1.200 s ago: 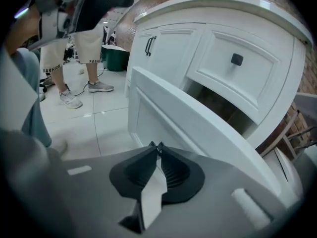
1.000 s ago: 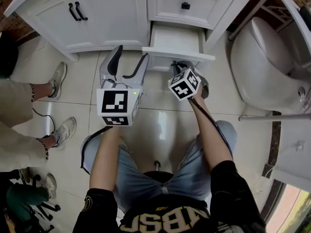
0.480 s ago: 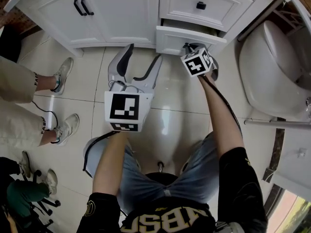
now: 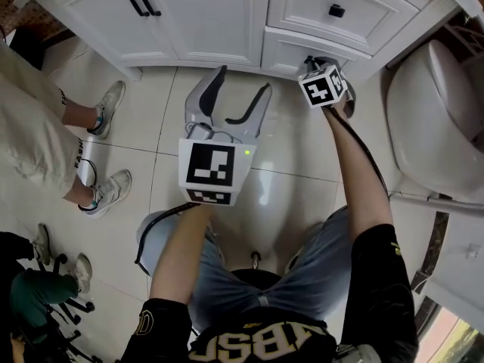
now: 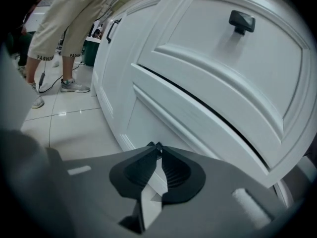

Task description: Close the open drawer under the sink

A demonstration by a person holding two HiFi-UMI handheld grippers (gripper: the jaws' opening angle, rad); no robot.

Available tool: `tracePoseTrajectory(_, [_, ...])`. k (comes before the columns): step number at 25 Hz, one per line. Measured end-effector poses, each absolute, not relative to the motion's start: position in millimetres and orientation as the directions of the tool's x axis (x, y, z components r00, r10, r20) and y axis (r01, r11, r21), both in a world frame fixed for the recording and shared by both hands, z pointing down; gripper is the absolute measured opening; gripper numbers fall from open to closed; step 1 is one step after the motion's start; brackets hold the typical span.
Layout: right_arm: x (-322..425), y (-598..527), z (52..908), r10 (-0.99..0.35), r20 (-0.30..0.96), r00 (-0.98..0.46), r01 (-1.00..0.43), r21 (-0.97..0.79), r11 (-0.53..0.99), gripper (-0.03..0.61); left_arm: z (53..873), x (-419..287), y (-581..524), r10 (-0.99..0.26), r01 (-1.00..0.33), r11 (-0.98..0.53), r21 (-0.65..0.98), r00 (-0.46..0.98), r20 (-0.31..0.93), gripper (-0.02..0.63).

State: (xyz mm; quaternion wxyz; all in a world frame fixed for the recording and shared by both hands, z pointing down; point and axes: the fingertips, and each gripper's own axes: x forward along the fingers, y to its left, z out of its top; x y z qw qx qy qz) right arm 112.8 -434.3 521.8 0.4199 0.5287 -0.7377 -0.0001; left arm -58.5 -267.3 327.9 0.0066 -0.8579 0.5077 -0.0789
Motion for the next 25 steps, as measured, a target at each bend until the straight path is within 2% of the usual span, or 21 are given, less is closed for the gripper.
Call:
tracePoseTrajectory(7, [112,-436,523,-0.775,0.629,-0.068,-0.761,0.469,0.447,0.035,323,-54,-266,-0.863,-0.861,-0.501,-0.086,0.49,0.119,0.301])
tracePoseTrajectory(11, [109,-417,510,-0.785,0.595,-0.171,-0.802,0.38,0.462,0.032,311,-52,-251,-0.852,-0.848,-0.522,-0.092,0.514,0.095,0.301])
tracePoseTrajectory(15, [113,-374,435,-0.866,0.437,-0.244,-0.885,0.263,0.383,0.044,297,-41,-238,-0.826,-0.817,-0.564,-0.122,0.562,0.053,0.301])
tracePoseTrajectory(19, [102,-311,375,-0.901,0.306,-0.307,-0.905,0.198,0.376,0.071,301,-49,-224,-0.84,-0.828,-0.542,-0.145,0.539,0.061,0.301])
tracePoseTrajectory(25, [133,-233,305,-0.956,0.109,-0.272,-0.951,0.118,0.285,0.091,284,-48,-206,-0.83,-0.824,-0.554,-0.116,0.557,0.01,0.301])
